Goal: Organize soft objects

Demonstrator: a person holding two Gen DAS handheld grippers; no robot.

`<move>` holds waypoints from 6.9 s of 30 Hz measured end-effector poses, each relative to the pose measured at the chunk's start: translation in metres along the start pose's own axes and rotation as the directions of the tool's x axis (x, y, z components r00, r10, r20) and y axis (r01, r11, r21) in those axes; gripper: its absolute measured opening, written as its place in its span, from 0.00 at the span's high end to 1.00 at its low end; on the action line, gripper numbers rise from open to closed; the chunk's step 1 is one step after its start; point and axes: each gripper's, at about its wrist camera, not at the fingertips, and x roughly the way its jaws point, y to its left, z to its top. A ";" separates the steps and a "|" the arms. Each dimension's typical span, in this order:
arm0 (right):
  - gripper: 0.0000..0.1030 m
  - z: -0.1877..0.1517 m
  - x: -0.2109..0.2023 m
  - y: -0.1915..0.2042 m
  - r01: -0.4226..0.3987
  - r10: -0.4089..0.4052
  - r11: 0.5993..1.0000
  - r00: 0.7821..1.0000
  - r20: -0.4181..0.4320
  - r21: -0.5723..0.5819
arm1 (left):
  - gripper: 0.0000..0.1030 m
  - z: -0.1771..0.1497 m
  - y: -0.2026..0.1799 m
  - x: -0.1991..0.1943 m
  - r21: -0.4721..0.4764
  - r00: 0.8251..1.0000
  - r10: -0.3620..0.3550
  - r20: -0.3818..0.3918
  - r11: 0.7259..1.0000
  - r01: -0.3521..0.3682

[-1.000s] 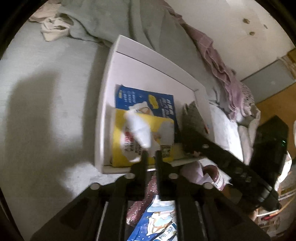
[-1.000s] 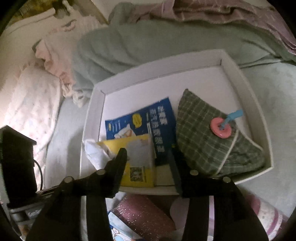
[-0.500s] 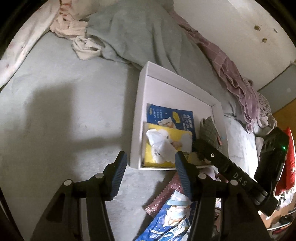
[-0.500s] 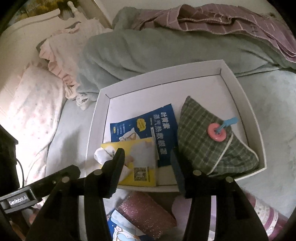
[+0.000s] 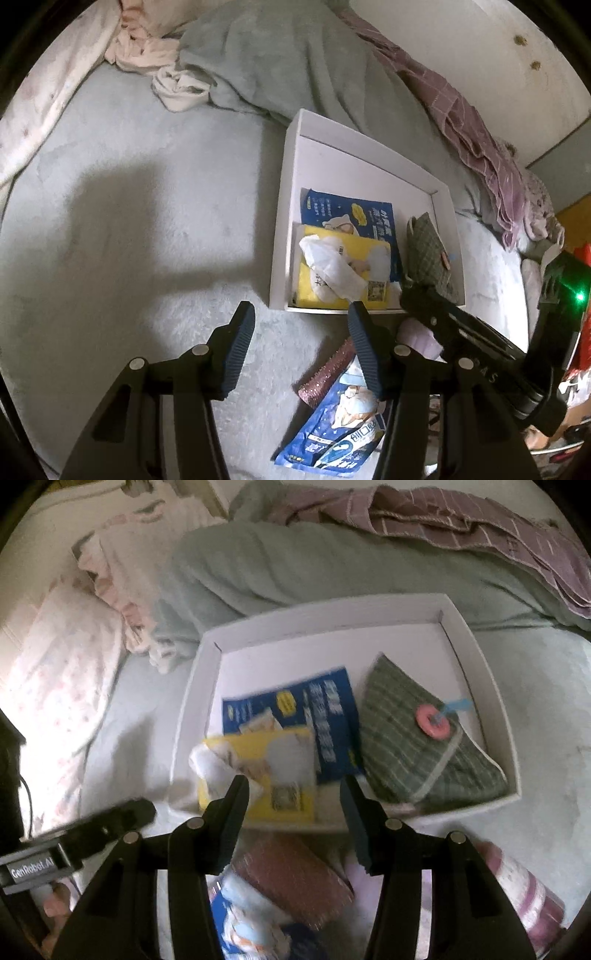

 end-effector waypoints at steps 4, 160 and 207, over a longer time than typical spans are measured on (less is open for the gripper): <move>0.49 -0.004 -0.018 -0.006 0.019 -0.019 1.000 1.000 -0.025 0.001 | 0.49 -0.003 -0.010 -0.001 0.035 1.000 0.024 -0.013 0.999 -0.024; 0.93 -0.110 -0.055 -0.156 -0.409 0.391 0.910 0.901 0.190 0.065 | 0.88 -0.042 -0.126 0.099 0.271 0.978 -0.114 -0.176 0.949 0.159; 0.93 -0.004 -0.038 -0.060 -0.417 0.351 0.898 0.871 0.344 0.139 | 0.91 0.007 -0.019 0.014 0.019 0.978 -0.068 0.198 0.998 0.065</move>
